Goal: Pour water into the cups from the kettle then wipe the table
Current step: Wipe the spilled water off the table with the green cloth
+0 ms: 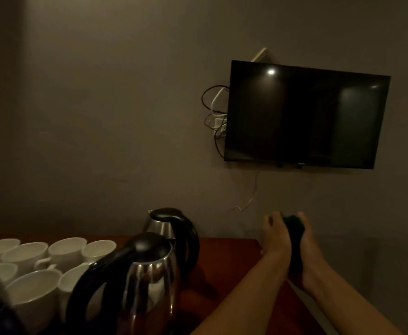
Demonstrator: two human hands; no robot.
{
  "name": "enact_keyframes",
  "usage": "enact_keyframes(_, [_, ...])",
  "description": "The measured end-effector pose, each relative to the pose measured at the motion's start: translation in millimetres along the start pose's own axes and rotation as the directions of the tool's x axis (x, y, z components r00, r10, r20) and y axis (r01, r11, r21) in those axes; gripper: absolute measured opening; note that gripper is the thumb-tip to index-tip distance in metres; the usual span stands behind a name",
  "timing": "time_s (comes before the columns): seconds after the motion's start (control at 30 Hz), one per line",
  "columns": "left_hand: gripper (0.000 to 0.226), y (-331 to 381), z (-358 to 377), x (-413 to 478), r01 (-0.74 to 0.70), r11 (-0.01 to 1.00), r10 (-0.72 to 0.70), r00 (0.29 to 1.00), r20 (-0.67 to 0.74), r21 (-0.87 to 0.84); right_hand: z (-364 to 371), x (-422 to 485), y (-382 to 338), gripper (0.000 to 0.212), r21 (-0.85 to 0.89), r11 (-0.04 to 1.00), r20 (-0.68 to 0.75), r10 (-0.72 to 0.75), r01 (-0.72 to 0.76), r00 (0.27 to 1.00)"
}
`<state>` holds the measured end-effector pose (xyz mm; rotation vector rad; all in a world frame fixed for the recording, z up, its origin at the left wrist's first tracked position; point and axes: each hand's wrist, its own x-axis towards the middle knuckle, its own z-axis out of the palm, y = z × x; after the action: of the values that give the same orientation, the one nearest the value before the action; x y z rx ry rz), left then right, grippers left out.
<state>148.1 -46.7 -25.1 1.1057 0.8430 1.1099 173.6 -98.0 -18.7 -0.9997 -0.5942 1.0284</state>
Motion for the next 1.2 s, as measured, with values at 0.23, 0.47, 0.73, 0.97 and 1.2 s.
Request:
enact_keyframes(0.23, [0.057,11,-35,-29,-0.218,0.631,0.246,0.966,0.074,0.745,18,-38,6,0.061,0.252,0.967,-0.066,0.057,-0.039,0.996])
enact_keyframes(0.47, [0.068,24,-44,-48,-0.134,0.575,0.157,0.986,0.052,0.807,24,-57,9,0.053,0.233,0.971,-0.086,0.069,-0.047,0.994])
enact_keyframes(0.73, [0.049,49,-67,-47,-0.149,0.794,0.176,0.984,0.012,0.589,64,-73,1,0.044,0.15,0.984,0.11,0.08,-0.096,0.991])
enact_keyframes(0.97, [0.046,85,-109,-60,-0.192,0.805,0.256,0.966,-0.038,0.561,103,-81,7,0.035,0.018,1.0,0.177,-0.025,0.022,0.984])
enact_keyframes(1.2, [0.032,115,-149,-87,-0.251,0.881,0.275,0.962,-0.001,0.401,148,-101,14,0.041,0.153,0.983,0.147,0.075,-0.098,0.986])
